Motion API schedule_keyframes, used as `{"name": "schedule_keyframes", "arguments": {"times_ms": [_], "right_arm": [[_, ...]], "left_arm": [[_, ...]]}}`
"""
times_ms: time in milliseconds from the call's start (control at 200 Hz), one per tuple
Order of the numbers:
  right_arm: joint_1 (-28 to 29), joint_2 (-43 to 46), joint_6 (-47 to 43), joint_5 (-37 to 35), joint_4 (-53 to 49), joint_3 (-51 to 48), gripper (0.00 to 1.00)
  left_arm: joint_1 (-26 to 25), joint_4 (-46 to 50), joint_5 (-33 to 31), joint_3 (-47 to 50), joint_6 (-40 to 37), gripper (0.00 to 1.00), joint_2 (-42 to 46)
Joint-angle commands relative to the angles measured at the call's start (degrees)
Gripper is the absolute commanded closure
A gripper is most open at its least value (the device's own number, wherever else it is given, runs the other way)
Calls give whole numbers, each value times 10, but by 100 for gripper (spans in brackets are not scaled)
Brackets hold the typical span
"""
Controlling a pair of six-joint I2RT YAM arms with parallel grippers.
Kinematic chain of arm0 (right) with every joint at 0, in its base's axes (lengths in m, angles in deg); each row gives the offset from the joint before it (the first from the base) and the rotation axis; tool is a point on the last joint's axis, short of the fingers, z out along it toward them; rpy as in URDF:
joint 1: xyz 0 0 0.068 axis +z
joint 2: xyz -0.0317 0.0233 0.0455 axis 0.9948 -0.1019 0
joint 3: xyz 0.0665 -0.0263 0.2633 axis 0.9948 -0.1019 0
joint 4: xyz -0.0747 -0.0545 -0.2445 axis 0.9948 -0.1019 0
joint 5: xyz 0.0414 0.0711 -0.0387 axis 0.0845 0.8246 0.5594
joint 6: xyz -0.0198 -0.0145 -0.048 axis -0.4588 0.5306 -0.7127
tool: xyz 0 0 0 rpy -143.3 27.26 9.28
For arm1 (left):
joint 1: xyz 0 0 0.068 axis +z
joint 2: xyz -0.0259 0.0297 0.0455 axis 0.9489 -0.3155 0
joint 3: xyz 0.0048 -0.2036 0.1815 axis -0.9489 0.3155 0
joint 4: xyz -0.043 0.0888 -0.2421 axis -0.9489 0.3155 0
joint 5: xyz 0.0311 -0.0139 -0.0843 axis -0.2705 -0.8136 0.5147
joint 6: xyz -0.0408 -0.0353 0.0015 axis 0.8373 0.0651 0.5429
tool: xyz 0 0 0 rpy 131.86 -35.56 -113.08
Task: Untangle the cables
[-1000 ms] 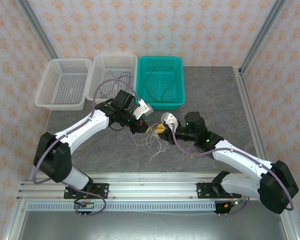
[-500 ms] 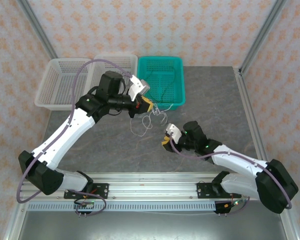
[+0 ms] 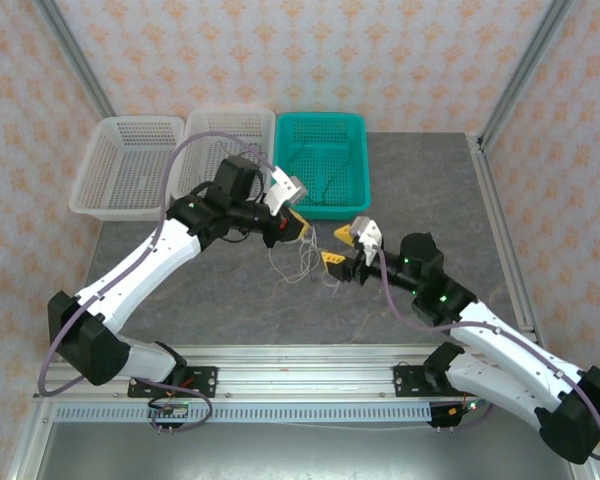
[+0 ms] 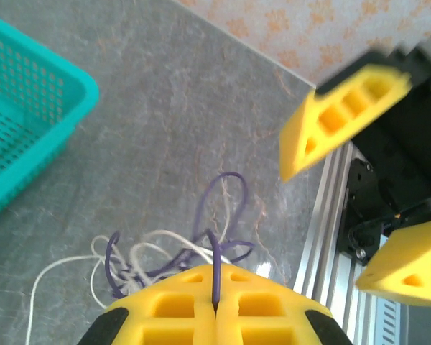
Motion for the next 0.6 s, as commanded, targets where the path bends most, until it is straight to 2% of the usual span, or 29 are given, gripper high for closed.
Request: {"name": "schedule_keyframes", "arguments": {"times_ms": [0,140,265,320,380,425,510,596], "right_arm": [[-1,-33,11,20,44,35,38],[0,-90,34,7,122,28,35],[1,-163,-4,14,148,41,37],[1,-192,-20,12,153,50,46],[1,-232,-26,5,165,50,65],[1,-249,-22,3,174,44,74],[2,-271,-15,13,184,20,82],[3,-281,-12,19,178,-11,86]], "left_arm": [[-10,-14,-5,5,12,100,-5],[-18,-18,5,-5,16,100,-5],[-23,-4,22,-16,11,100,-8],[-24,11,24,-26,4,100,-9],[-25,19,23,-34,0,100,-7],[-25,20,15,-39,-2,100,-1],[-25,19,-14,-53,-7,100,18],[-26,34,-36,-85,-16,100,30]]}}
